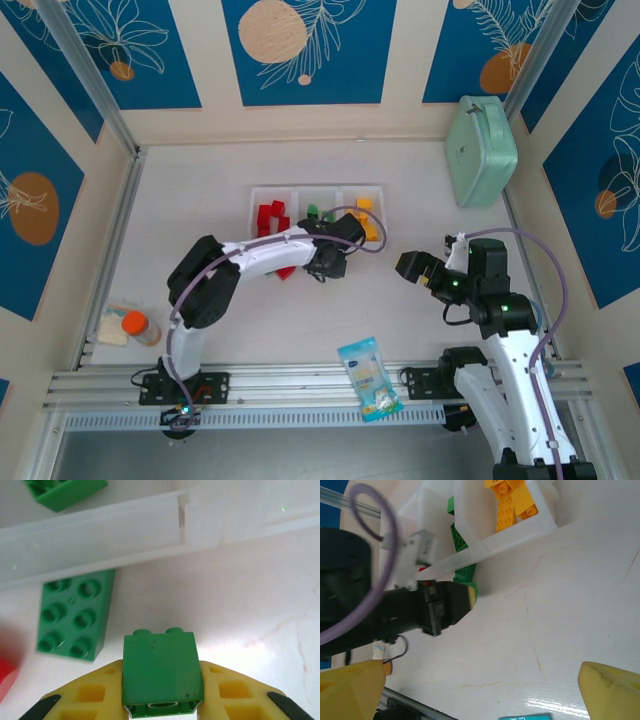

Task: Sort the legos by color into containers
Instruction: Pick up the lego from the center of the table, then place the lego in the container.

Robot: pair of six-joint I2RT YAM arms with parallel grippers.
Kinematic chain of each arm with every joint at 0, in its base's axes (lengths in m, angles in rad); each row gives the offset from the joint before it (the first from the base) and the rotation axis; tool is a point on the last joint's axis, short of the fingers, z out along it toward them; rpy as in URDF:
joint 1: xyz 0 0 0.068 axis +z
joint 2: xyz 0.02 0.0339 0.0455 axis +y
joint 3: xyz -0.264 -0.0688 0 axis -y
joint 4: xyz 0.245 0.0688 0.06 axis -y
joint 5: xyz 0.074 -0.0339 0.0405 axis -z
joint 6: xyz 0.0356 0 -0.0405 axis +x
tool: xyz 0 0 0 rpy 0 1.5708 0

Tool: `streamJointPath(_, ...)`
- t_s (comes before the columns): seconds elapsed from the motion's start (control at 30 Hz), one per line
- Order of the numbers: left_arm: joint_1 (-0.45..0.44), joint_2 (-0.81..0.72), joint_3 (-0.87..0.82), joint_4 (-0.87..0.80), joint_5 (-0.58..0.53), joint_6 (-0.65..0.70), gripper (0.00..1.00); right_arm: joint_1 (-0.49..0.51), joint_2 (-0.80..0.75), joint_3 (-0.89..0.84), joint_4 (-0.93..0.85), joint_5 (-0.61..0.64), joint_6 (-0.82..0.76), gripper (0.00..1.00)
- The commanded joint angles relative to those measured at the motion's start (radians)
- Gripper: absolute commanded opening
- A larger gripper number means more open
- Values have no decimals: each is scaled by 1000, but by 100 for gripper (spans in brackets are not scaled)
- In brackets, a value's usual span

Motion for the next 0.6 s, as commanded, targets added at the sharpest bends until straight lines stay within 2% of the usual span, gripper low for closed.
streamJointPath(0.0,-2,-76,51,-123,-78,-1,20,-7,7,2,-10,-2,-10,99)
streamJointPath(0.23,48,-64,184,-206,-143,85,20,-10,24,24,-17,4,-33,99)
streamJointPath(0.57,189,65,331,-174,-122,168,20,-17,27,39,-37,-2,-57,99)
